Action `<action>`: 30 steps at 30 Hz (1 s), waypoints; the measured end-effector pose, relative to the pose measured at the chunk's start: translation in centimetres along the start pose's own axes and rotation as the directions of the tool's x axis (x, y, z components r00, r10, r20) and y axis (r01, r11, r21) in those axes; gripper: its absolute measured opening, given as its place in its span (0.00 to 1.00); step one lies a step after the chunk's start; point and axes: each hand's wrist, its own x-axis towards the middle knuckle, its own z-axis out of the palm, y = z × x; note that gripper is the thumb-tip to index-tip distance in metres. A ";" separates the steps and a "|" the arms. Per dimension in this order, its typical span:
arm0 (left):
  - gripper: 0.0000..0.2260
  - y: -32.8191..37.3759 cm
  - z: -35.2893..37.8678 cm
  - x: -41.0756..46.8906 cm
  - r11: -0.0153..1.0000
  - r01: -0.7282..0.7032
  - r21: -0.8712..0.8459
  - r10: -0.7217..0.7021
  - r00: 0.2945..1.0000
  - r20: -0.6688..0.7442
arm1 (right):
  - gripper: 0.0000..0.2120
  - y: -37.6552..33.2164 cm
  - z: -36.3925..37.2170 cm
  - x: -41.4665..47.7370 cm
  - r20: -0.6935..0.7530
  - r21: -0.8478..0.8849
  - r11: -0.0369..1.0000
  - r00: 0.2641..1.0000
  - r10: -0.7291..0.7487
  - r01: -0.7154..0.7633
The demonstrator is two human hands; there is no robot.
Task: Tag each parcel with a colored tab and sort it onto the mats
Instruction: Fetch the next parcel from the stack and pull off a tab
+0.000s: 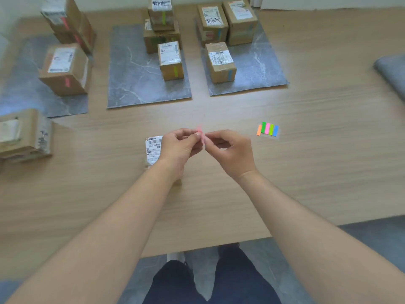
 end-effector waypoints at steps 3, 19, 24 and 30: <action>0.02 -0.8 -4.3 -1.8 0.984 -0.083 0.155 0.085 0.996 -0.006 | 0.05 -1.8 2.6 -2.5 -0.057 -0.059 0.998 0.998 0.034 -0.038; 0.02 -7.9 -13.7 -2.7 0.924 -0.112 0.366 0.121 0.993 -0.001 | 0.31 -0.9 9.4 -6.2 0.371 -0.479 0.878 0.908 0.194 0.008; 0.03 -10.7 -13.1 -1.7 0.907 -0.098 0.409 0.111 0.994 -0.008 | 0.13 0.9 9.9 -6.4 0.422 -0.501 0.846 0.905 0.058 0.180; 0.06 -11.6 -12.6 -1.8 0.888 -0.065 0.455 0.121 0.988 -0.094 | 0.05 1.9 10.4 -6.1 0.411 -0.533 0.820 0.911 0.036 0.208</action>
